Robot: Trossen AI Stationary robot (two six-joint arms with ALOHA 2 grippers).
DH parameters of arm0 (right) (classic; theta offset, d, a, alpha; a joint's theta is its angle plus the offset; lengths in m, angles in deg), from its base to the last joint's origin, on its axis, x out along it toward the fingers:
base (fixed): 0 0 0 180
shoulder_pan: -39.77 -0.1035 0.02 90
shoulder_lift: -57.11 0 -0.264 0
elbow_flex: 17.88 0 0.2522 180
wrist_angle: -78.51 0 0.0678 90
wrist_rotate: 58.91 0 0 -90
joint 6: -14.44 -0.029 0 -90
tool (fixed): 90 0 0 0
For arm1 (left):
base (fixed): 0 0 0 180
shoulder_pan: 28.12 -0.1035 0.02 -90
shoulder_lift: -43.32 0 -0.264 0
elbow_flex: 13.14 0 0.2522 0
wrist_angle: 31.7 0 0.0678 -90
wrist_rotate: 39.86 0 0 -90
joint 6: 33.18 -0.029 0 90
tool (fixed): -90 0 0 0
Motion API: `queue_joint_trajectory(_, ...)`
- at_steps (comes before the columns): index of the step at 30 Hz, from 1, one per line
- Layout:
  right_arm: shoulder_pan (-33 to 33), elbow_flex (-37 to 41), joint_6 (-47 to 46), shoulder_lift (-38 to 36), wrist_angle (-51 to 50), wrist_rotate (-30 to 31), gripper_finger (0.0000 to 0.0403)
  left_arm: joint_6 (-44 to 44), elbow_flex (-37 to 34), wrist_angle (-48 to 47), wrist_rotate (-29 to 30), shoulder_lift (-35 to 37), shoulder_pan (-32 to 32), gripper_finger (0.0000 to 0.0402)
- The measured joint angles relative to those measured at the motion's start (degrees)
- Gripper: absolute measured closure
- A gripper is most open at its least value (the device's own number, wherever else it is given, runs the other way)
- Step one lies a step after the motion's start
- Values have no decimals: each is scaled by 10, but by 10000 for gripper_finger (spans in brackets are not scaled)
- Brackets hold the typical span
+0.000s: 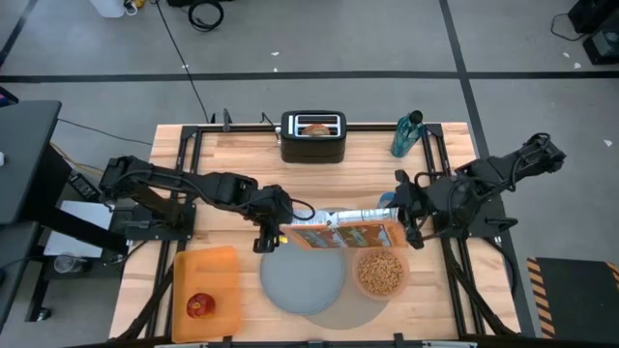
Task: Arrange a breakfast setting
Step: Pour cereal into the orange bowl
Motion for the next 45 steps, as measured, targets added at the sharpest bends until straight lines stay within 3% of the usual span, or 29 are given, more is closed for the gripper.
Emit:
queue_joint_trajectory(10,30,-23,9,17,-38,-47,392,-9,21,-61,34,15,-1,171)
queue_joint_trajectory(16,43,-23,11,26,-37,-55,392,-6,56,-89,69,56,-1,171)
queue_joint_trajectory(27,84,-23,26,59,-34,-67,392,-59,68,195,70,43,20,164)
queue_joint_trajectory(36,114,-23,42,64,-18,-81,392,-87,67,261,59,-11,-13,91)
queue_joint_trajectory(42,125,-23,55,71,-16,-93,391,-62,123,270,68,-62,-35,85)
queue_joint_trajectory(45,130,-23,56,73,-15,-93,391,-72,162,242,45,-93,-36,89)
